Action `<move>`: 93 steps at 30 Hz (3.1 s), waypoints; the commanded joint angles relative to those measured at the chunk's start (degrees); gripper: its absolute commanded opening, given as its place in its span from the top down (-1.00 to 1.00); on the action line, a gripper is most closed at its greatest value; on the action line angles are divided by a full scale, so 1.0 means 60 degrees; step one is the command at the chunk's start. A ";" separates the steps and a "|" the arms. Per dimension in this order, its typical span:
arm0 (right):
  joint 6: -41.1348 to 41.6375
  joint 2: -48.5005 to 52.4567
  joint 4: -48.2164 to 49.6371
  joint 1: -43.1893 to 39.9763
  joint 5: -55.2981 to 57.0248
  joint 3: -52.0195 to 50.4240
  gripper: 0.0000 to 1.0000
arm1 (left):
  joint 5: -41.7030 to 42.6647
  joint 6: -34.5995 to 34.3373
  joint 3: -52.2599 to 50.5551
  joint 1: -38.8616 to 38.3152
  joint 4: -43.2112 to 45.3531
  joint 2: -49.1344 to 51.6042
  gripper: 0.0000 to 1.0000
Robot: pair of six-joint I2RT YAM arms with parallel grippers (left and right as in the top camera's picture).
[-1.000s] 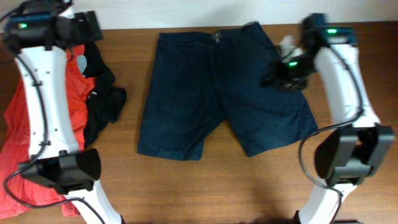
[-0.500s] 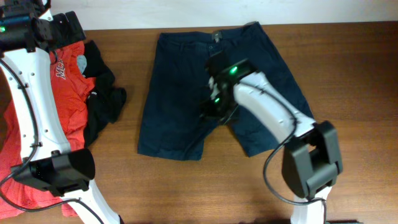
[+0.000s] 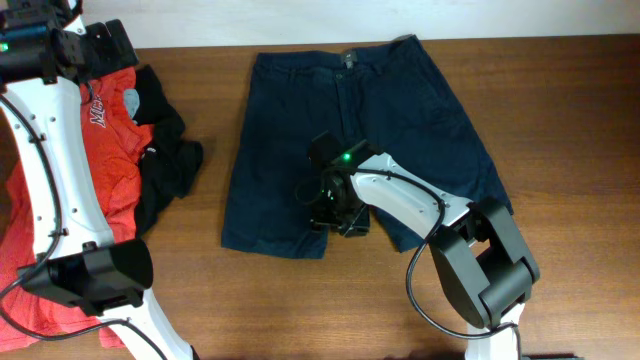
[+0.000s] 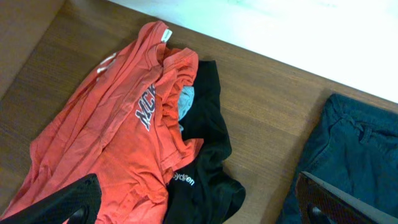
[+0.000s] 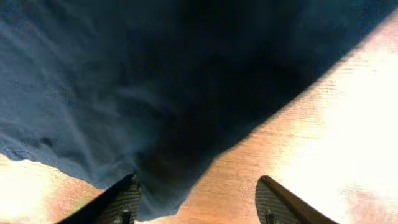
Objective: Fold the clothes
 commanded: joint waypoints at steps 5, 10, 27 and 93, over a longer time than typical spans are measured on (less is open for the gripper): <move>0.0047 -0.0036 0.0262 -0.0025 0.0149 -0.0036 0.07 | 0.0066 -0.0084 0.0175 0.0022 -0.0160 0.0022 -0.99; -0.0102 -0.0036 0.0157 -0.0025 0.0153 -0.0040 0.51 | 0.0069 -0.0084 0.0175 0.0022 -0.0178 0.0022 -0.98; -0.1891 -0.0036 -0.2095 -0.1927 0.0911 -0.0040 0.92 | 0.0076 -0.0080 0.0171 0.0018 -0.0321 0.0022 -0.98; -0.5705 -0.3111 -0.4845 -0.7457 0.0361 0.3789 -0.36 | 0.4430 0.5093 0.0138 -0.3344 0.2368 0.5901 -0.89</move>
